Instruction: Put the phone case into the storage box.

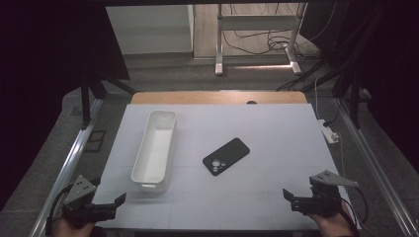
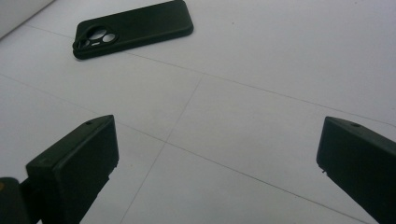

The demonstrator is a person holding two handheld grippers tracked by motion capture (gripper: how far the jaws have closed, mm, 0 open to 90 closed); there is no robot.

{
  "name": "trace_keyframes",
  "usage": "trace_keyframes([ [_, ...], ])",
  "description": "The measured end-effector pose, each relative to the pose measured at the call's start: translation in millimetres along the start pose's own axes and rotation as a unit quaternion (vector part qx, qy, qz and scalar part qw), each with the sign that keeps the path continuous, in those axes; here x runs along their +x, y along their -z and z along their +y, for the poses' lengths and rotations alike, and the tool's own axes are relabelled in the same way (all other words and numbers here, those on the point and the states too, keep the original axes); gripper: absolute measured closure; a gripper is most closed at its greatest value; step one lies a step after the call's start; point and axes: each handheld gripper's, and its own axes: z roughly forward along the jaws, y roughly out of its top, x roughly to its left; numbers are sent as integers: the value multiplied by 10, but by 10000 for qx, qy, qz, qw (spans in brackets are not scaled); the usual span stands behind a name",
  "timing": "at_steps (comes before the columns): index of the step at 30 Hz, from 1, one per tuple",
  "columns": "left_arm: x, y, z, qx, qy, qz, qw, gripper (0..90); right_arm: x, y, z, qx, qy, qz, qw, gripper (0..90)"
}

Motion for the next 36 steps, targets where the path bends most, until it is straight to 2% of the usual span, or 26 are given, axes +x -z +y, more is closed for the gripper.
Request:
trace_keyframes([
  [5, -26, -14, 7, 67, -164, -17, 9998, 28, 8, -22, 7, 87, 40, 13, 10000, 0],
  [9, -33, -21, 10, 106, -207, -36, 9997, 28, 4, -22, 7, 97, 11, 7, 10000, 0],
  [15, 10, -13, 3, 69, -33, -147, 9999, 27, 7, -34, 11, 155, 18, 20, 9999, 0],
  [33, 26, -3, 1, 19, 37, -204, 9998, 23, 30, -47, 25, 223, 166, 73, 9996, 0],
  [36, 27, -3, 1, 24, 35, -213, 9998, 23, 47, -61, 33, 294, 259, 95, 9992, 0],
])
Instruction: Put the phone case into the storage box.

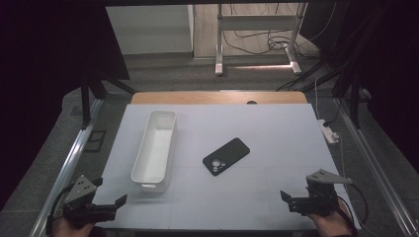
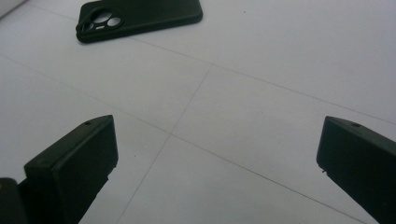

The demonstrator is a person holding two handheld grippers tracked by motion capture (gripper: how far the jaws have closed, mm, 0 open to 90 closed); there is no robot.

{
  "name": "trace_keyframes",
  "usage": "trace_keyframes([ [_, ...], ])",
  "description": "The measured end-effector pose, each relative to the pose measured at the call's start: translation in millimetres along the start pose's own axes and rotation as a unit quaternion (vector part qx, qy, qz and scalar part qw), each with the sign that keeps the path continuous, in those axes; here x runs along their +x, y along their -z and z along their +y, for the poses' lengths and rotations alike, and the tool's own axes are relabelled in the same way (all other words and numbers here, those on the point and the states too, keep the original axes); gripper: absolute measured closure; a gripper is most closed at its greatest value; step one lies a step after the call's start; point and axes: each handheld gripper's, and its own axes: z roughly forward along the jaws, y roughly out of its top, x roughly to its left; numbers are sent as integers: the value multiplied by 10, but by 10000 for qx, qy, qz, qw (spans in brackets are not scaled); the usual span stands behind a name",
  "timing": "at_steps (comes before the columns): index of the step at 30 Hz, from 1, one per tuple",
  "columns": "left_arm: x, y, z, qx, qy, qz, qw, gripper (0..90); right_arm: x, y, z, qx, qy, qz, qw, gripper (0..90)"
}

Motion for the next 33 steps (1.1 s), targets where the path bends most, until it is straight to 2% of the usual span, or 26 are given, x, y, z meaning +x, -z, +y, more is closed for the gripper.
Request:
trace_keyframes([
  [7, 13, 1, -2, -20, 17, -62, 10000, 24, 64, -61, 56, 69, 189, 114, 9997, 0],
  [10, 11, 1, -2, -18, 16, -76, 10000, 24, 99, -97, 101, 51, 357, 107, 9993, 0],
  [13, 12, 0, -1, -18, 2, -86, 10000, 24, 108, -116, 120, 62, 371, 117, 9992, 0],
  [15, 14, 0, -2, -24, 5, -87, 10000, 24, 111, -149, 144, 86, 344, 180, 9992, 0],
  [16, 15, 1, -2, -24, 10, -94, 10000, 23, 118, -182, 177, 109, 330, 317, 9989, 0],
  [17, 17, 2, -3, -25, 16, -101, 9999, 23, 118, -182, 177, 109, 330, 317, 9989, 0],
  [22, 22, 3, -4, -27, 24, -123, 9999, 23, 144, -234, 258, 125, 493, 385, 9980, 0],
  [27, 9, -7, 1, 18, -31, -86, 10000, 23, 142, -306, 343, 202, 458, 544, 9973, 0],
  [33, 19, -5, -1, 13, 19, -113, 9999, 24, 159, -378, 416, 264, 601, 610, 9960, 0],
])
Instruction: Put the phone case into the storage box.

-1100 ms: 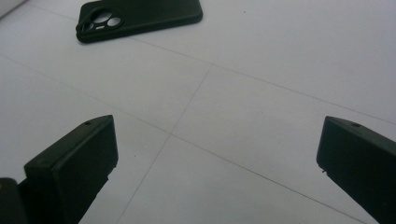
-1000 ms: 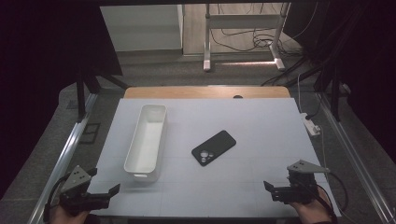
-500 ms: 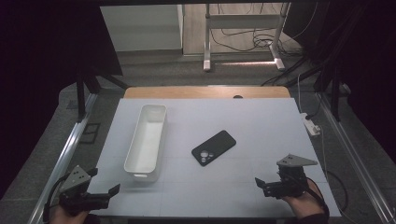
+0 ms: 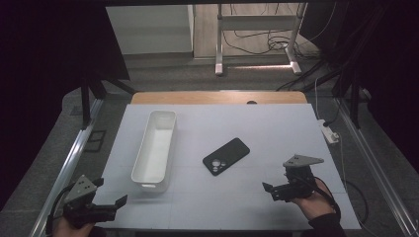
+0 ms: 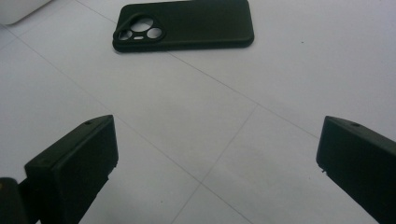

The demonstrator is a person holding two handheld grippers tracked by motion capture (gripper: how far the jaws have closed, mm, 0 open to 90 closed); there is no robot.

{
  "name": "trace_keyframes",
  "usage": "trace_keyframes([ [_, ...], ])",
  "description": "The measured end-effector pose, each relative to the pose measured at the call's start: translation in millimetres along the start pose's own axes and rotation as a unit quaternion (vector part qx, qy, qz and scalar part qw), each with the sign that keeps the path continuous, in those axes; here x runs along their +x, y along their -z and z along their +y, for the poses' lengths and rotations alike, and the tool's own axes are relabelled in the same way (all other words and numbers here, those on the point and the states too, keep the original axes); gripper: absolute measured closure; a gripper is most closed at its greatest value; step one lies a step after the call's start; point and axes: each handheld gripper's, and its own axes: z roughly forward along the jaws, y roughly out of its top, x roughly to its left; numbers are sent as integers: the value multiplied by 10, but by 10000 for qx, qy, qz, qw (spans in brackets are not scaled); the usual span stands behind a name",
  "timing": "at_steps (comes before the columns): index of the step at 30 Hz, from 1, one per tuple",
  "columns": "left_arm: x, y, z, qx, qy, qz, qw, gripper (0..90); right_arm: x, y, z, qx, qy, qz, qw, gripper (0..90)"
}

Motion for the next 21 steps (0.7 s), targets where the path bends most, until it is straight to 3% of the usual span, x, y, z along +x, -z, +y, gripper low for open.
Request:
trace_keyframes([
  [5, 5, 0, -1, -3, 8, -11, 10000, 24, -5, -46, 76, -6, 83, -17, 10000, 0],
  [21, -1, -1, 0, 27, -38, -21, 10000, 27, 27, -273, 312, 89, 243, 318, 9992, 0],
])
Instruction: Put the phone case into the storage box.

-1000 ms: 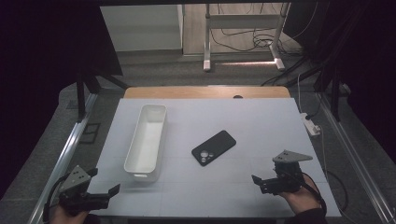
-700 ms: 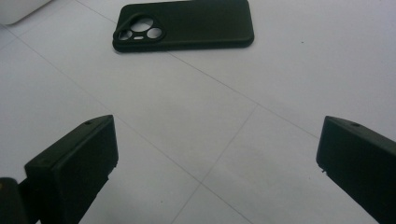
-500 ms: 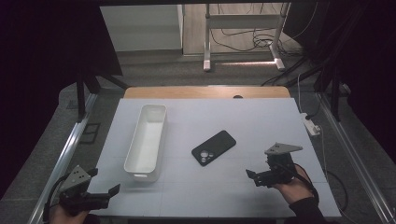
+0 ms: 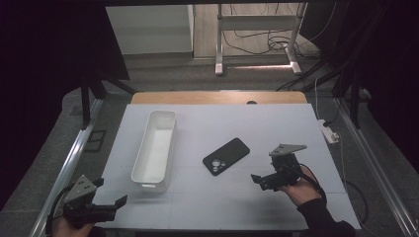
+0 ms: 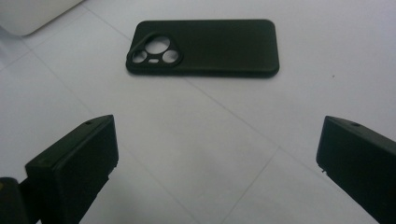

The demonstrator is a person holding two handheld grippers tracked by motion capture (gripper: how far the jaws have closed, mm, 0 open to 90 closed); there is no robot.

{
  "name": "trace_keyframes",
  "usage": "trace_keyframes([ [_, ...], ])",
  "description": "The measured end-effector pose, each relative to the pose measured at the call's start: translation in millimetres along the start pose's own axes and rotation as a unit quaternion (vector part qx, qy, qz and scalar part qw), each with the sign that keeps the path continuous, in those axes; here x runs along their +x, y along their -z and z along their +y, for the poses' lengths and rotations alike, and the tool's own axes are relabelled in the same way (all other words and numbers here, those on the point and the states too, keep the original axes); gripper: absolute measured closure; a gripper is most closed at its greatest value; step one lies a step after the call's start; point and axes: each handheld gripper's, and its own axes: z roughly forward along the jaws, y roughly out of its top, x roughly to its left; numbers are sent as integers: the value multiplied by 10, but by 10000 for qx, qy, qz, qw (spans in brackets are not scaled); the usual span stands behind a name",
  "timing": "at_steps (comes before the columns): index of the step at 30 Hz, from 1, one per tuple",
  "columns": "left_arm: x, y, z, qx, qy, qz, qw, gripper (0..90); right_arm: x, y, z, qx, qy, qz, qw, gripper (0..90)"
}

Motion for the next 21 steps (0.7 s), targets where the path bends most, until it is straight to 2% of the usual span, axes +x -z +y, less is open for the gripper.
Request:
trace_keyframes([
  [2, 0, 0, 0, -1, -4, 1, 10000, 27, -10, -31, 42, -15, -4, 39, 10000, 0],
  [6, 1, 0, 1, -1, -1, -10, 10000, 27, -20, -83, 109, 18, -178, 104, 9998, 0],
  [13, 11, 1, -2, -16, 29, -51, 10000, 26, -27, -203, 205, 81, -68, 108, 9999, 0],
  [21, 12, 0, -1, -13, 16, -66, 10000, 26, -40, -326, 307, 286, 127, 109, 9995, 0],
])
